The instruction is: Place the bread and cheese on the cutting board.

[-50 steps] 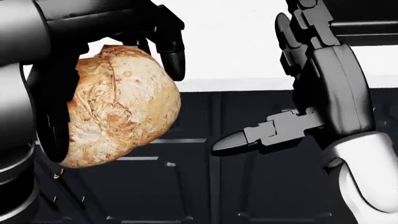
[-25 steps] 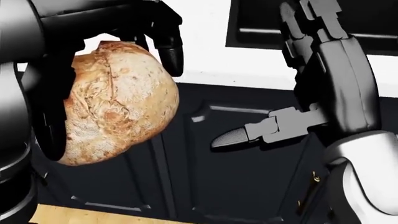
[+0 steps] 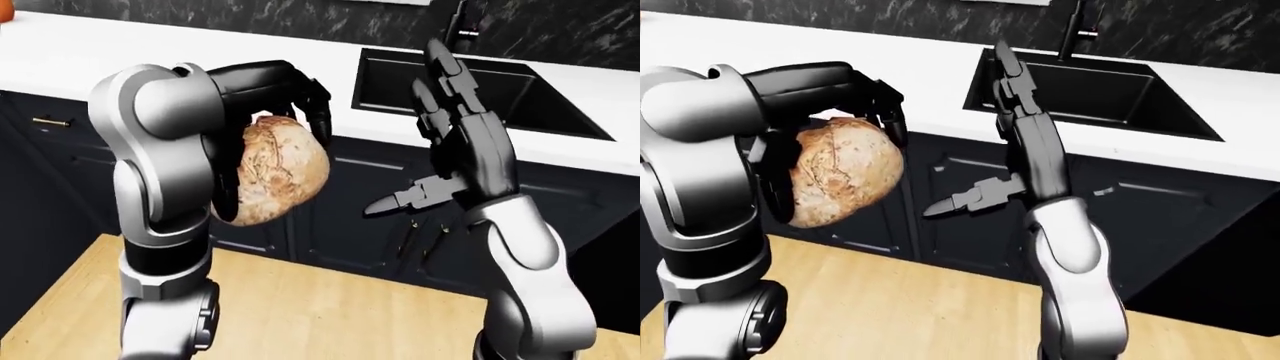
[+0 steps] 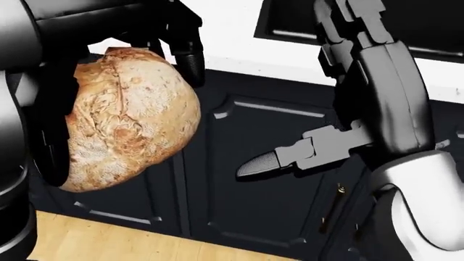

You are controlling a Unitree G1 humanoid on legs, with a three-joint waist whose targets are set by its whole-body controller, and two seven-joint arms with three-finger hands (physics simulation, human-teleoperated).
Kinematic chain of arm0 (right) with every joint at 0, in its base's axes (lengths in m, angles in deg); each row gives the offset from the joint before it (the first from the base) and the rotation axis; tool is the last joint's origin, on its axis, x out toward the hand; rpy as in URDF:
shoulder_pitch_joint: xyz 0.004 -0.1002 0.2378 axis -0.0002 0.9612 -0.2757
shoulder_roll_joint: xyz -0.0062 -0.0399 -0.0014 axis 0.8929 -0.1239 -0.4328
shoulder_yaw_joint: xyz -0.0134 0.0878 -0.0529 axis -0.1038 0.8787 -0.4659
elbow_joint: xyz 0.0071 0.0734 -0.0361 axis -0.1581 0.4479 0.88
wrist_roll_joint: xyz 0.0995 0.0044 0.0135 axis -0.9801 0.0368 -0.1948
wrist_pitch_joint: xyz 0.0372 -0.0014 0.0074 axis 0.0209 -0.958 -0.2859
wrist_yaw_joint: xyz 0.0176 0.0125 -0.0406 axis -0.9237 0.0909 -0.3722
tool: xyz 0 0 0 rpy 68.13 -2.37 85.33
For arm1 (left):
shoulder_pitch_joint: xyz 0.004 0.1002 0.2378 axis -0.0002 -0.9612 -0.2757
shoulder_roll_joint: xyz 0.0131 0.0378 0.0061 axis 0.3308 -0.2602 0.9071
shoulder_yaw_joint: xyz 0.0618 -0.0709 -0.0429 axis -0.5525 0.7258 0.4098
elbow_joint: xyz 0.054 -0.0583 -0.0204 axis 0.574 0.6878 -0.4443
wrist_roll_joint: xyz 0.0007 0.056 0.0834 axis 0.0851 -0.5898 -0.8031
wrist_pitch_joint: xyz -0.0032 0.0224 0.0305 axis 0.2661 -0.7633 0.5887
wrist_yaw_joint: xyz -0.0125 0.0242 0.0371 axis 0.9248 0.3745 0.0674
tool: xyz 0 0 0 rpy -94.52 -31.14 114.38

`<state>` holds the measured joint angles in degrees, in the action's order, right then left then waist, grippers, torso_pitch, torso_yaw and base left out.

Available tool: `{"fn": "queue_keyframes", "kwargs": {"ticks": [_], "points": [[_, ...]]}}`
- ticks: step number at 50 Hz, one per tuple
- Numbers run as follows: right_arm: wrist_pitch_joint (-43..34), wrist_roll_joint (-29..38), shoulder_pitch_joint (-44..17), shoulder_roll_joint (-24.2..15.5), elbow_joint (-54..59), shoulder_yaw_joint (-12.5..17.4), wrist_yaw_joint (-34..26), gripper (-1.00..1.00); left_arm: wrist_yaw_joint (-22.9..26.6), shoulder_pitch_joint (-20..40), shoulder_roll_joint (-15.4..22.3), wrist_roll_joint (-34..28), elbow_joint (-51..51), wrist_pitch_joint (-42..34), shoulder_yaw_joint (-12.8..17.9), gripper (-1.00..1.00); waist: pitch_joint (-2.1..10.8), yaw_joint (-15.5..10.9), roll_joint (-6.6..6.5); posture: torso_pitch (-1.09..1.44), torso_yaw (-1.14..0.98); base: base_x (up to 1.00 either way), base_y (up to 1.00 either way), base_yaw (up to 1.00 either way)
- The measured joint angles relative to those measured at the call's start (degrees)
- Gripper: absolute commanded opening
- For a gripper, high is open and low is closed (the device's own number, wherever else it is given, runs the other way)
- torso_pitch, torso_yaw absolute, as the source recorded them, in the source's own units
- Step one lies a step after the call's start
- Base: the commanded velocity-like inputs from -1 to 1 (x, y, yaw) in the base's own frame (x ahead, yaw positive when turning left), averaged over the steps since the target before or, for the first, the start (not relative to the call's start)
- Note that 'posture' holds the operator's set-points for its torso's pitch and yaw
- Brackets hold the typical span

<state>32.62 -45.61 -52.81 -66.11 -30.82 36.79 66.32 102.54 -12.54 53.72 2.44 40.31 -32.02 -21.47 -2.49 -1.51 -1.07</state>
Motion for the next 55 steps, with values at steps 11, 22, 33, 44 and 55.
{"fn": "queue_keyframes", "kwargs": {"ticks": [11,22,33,44,55], "points": [[0.3,0.4,1.5,-0.3,0.3,1.4,0.2,1.0,0.1,-0.7,-1.3,0.1,-0.6,0.3,-1.7,-1.0,-0.13,0.7,4.55,0.0,0.0,-0.1,-0.44,0.0],[0.4,0.0,1.1,0.1,0.1,0.6,0.1,1.0,-0.1,-0.8,-1.0,0.0,-0.7,0.5,-0.9,-1.0,-1.2,-0.8,1.54,0.0,0.0,-0.01,-0.39,0.0],[-0.1,-0.3,1.4,0.4,0.4,-0.3,-0.2,1.0,0.3,-2.2,-0.6,-0.1,-0.3,0.3,-0.4,-1.0,0.31,-0.3,-1.19,0.0,0.0,0.0,-0.33,0.0],[-0.4,-0.1,0.6,-0.1,-0.1,1.7,0.4,1.0,0.4,-1.4,-1.2,0.6,-0.4,0.5,-1.9,-1.0,-0.53,1.3,2.94,0.0,0.0,0.0,-0.33,0.0],[-1.0,-1.4,0.2,0.2,0.2,-0.1,0.0,1.0,0.2,-1.4,-0.3,0.0,-0.1,0.2,-0.2,-1.0,-0.41,0.4,-1.6,0.0,0.0,0.0,-0.24,0.0]]}}
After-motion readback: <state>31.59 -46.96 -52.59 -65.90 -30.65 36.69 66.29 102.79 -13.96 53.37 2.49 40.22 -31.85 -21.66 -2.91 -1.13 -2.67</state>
